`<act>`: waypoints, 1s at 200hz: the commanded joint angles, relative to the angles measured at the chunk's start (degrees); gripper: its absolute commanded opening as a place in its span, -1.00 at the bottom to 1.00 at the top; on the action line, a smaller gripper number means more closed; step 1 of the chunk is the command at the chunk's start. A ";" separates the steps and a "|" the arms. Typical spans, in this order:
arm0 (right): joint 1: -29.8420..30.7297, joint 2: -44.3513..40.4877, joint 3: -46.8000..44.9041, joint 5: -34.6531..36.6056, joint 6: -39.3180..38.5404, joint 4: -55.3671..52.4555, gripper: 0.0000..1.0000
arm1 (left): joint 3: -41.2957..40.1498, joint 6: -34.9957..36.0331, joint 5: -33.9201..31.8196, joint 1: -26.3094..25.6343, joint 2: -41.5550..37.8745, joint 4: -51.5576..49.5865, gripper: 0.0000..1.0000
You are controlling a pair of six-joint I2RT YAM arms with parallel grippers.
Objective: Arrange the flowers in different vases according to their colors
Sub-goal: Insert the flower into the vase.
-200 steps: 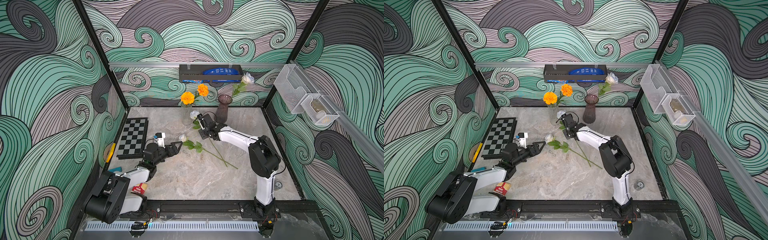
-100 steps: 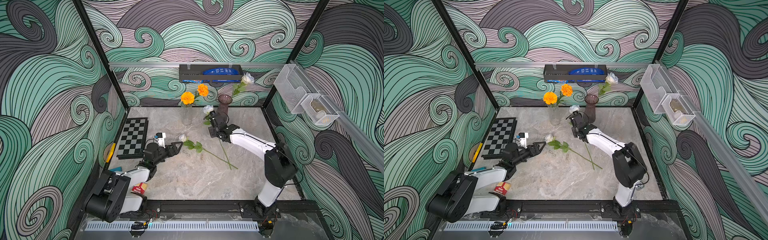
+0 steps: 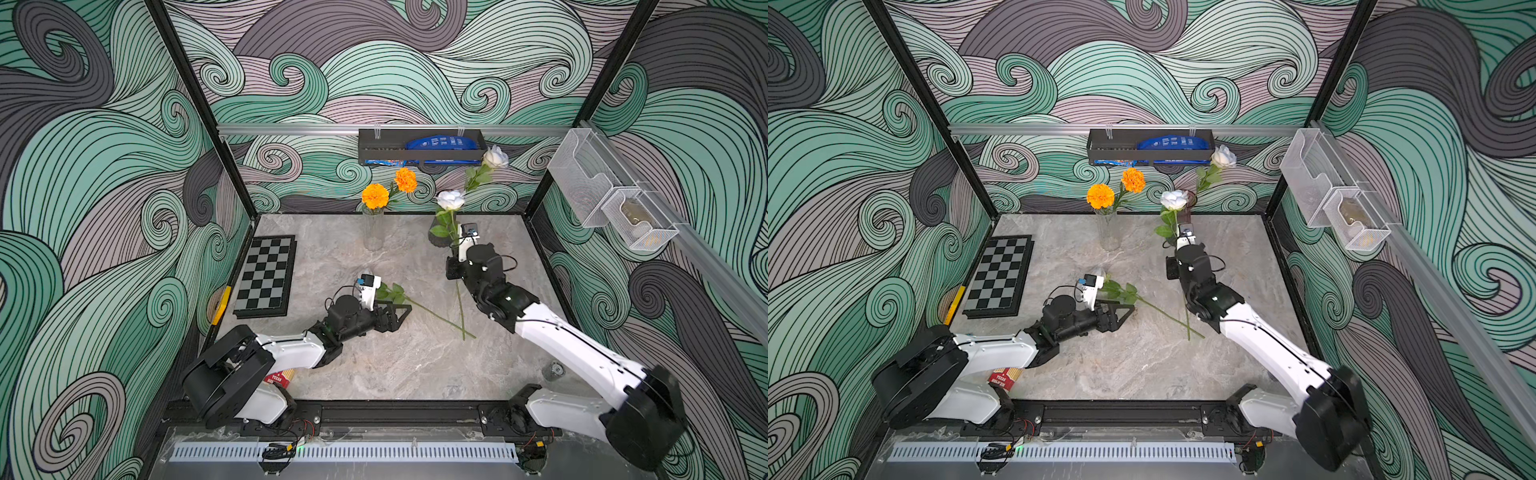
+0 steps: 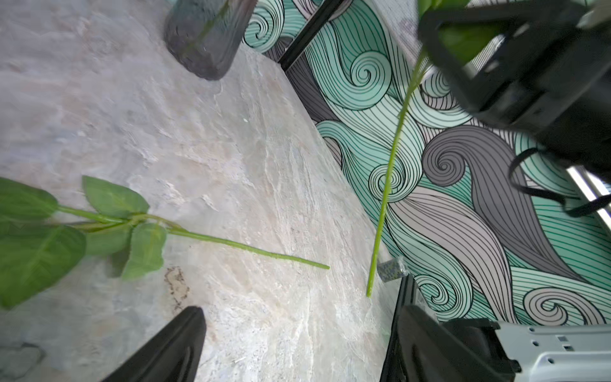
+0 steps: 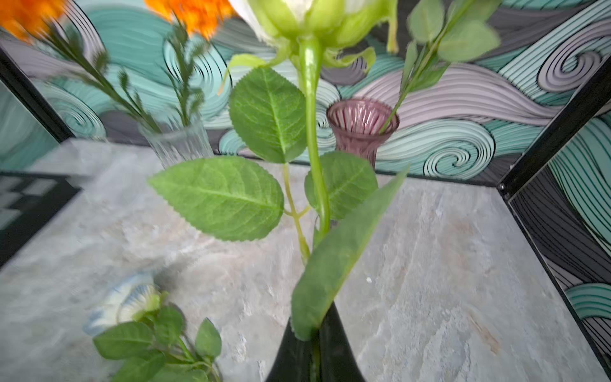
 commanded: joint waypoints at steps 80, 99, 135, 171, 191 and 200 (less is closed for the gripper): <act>-0.13 -8.35 -11.54 7.57 -3.66 34.64 -1.00 | 15.20 5.17 2.69 -0.27 10.70 -4.87 0.89; -0.28 -5.22 -9.95 10.24 -6.64 40.17 -1.00 | 18.92 5.89 1.49 -0.53 11.89 -12.05 0.89; -2.03 4.39 -0.06 10.95 -10.24 44.84 -1.00 | 17.35 6.71 -8.73 -0.62 10.43 -15.10 0.89; -4.32 15.78 16.19 6.92 -13.37 43.28 -1.00 | 18.78 10.92 -22.12 -2.82 6.81 -22.87 0.89; -6.54 23.17 25.86 5.29 -15.75 40.66 -1.00 | 16.41 12.40 -23.38 -2.73 5.00 -19.67 0.89; -7.77 26.50 30.27 4.11 -15.90 38.60 -1.00 | 15.32 13.19 -23.43 -2.73 4.22 -18.32 0.89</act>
